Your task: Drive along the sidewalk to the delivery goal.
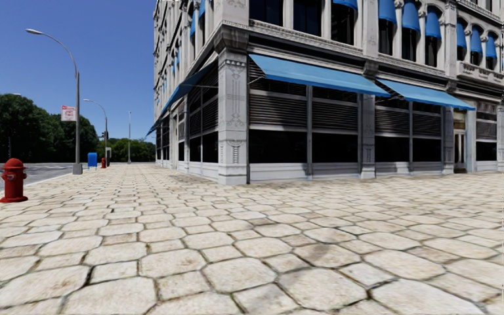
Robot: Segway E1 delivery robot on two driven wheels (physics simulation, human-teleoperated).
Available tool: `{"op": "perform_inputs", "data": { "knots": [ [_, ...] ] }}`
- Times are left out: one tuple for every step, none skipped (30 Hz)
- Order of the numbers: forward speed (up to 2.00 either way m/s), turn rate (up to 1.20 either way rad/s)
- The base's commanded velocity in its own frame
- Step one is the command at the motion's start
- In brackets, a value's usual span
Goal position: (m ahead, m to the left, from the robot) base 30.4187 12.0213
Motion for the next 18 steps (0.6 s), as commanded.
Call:
{"op": "perform_inputs", "data": {
  "knots": [
    [2.0, 0.71],
    [2.0, 0.71],
    [2.0, 0.71],
    [2.0, 0.71],
    [2.0, 0.71],
    [2.0, 0.71],
    [2.0, 0.71],
    [2.0, 0.71],
    [2.0, 0.71],
    [2.0, 0.71],
    [2.0, 0.71],
    [2.0, 0.71],
    [2.0, 0.71],
    [2.0, 0.71],
    [2.0, 0.71],
    [2.0, 0.71],
    [2.0, 0.7],
    [2.0, 0.69]
  ]
}}
